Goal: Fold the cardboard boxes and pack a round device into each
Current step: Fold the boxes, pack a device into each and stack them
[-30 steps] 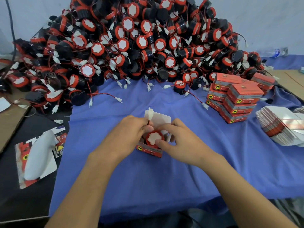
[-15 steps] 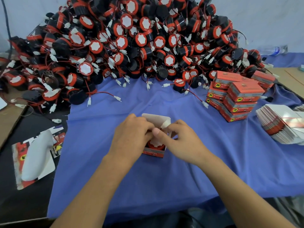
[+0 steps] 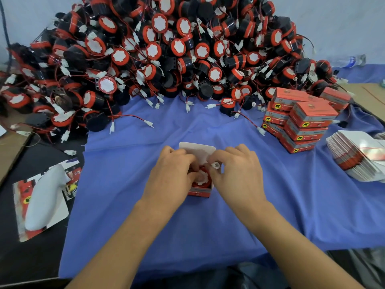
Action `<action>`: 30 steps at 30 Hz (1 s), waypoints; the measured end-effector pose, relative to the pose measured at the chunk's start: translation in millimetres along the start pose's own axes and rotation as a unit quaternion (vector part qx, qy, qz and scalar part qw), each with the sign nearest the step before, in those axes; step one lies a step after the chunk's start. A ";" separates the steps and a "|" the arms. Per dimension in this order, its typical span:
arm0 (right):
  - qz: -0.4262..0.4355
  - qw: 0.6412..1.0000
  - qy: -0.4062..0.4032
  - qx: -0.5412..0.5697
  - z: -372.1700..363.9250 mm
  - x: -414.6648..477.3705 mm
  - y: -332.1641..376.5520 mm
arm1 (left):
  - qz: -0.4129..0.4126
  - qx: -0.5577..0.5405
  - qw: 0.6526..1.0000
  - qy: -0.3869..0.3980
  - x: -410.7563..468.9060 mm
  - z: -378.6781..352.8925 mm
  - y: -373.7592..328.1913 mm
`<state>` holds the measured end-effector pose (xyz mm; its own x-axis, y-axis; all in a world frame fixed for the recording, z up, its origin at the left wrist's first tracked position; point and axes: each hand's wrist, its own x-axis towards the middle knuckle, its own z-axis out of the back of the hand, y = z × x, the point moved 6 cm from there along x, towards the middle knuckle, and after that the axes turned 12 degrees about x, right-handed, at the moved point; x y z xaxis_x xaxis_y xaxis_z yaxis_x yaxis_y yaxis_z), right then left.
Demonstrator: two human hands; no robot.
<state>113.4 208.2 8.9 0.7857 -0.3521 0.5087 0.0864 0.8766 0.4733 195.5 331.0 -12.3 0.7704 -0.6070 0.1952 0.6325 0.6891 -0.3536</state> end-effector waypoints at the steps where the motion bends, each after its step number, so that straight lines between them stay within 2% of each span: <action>1: 0.000 1.000 0.003 -0.024 0.0 0.5 1.1 | -0.002 0.004 1.000 0.006 -0.4 -1.6 0.3; 5: 0.020 0.989 0.066 -0.134 -9.3 2.2 6.6 | -0.010 0.023 1.000 0.001 -4.2 -0.7 -3.8; 7: 0.027 0.981 0.112 -0.155 -13.6 2.8 6.3 | -0.016 0.074 0.997 -0.002 -5.3 0.2 -7.8; 11: 0.040 0.970 0.190 -0.144 -14.2 2.7 5.2 | -0.029 0.205 0.978 0.005 -4.2 0.7 -15.0; 16: 0.031 0.970 0.220 -0.099 -6.1 1.8 8.9 | -0.043 0.253 0.964 0.065 -9.4 -4.0 -19.0; 20: -0.027 0.977 0.205 -0.061 -2.8 7.0 2.2 | -0.050 0.251 0.963 0.082 -10.6 -4.7 -17.9; 24: -0.031 0.976 0.201 -0.081 -7.3 4.8 3.0 | -0.044 0.231 0.970 0.064 -13.2 -5.8 -12.3; 28: -0.042 0.978 0.195 -0.068 -6.6 2.7 -0.2 | -0.005 0.083 0.996 0.039 -15.1 -6.8 -5.0; 30: -0.051 0.976 0.206 -0.056 -6.3 2.7 -2.6 | -0.004 0.055 0.998 0.033 -17.2 -8.1 -5.5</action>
<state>119.2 207.0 4.5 0.9469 -0.2985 0.1199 0.2257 0.8822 0.4132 178.2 334.5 -21.1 0.7612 -0.6341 0.1358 0.6458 0.7219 -0.2486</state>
